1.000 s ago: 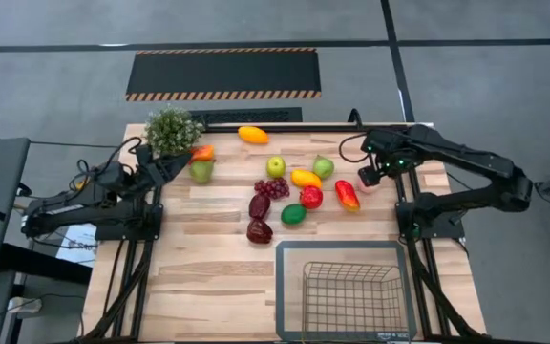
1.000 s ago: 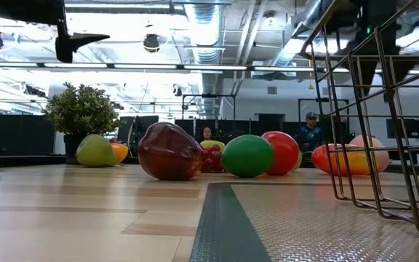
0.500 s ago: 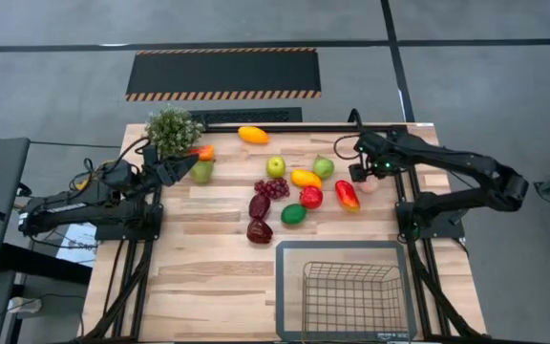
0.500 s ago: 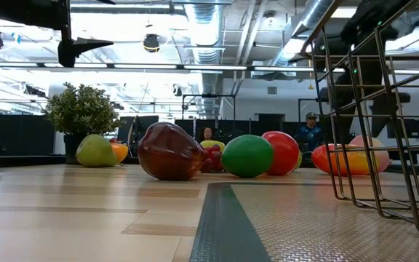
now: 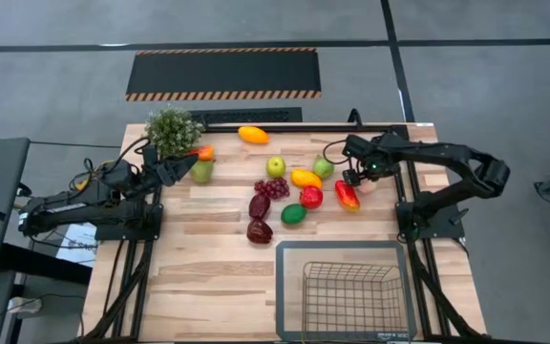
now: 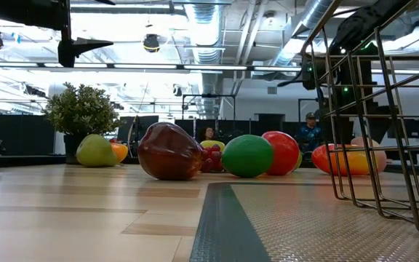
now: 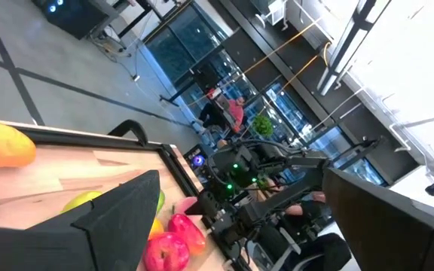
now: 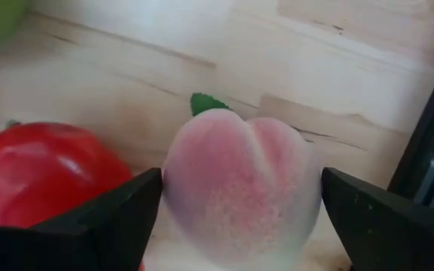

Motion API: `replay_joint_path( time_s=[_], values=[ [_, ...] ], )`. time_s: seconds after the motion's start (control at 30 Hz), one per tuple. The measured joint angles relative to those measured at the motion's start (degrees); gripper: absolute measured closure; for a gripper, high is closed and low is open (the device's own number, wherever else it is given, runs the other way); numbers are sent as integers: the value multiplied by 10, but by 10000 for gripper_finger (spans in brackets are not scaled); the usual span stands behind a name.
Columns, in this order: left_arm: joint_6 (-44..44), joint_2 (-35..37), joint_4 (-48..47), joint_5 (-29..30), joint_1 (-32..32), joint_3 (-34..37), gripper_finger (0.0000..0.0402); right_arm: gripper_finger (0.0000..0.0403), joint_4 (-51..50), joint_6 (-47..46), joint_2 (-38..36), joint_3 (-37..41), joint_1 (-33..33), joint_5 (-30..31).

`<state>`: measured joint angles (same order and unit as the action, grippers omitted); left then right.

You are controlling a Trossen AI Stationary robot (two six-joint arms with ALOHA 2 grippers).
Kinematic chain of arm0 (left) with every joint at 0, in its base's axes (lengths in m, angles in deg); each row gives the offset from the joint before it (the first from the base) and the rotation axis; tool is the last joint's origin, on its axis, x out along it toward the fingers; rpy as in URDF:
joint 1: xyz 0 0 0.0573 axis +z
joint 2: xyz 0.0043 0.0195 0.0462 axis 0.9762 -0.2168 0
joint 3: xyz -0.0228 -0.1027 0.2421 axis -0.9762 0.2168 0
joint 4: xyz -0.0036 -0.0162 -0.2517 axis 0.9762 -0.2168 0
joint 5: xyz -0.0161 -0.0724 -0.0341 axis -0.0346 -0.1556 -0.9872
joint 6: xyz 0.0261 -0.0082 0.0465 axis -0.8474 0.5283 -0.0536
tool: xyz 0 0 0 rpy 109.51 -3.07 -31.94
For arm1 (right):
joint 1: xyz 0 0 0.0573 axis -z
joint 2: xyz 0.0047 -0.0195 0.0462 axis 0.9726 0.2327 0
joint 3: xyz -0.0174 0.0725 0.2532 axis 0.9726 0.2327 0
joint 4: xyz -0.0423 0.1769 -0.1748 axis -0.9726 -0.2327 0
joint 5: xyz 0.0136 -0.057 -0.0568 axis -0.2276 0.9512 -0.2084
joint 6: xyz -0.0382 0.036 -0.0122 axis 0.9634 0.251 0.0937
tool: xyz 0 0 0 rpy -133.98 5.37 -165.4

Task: Build produce basket
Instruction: Put the peach into the wire basket

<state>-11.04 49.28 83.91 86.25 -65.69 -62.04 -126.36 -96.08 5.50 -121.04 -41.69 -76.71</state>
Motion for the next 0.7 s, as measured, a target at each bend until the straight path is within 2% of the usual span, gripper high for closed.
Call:
replay_joint_path(
  time_s=[0.2,0.47,0.7],
  values=[
    [0,0,0,1,0,0,42,40,5,1,9,9,2,3],
    [0,0,0,2,0,0,42,119,-8,0,-20,13,11,-7],
    [0,0,0,2,0,0,42,128,-35,0,-80,1,18,-35]
  ],
)
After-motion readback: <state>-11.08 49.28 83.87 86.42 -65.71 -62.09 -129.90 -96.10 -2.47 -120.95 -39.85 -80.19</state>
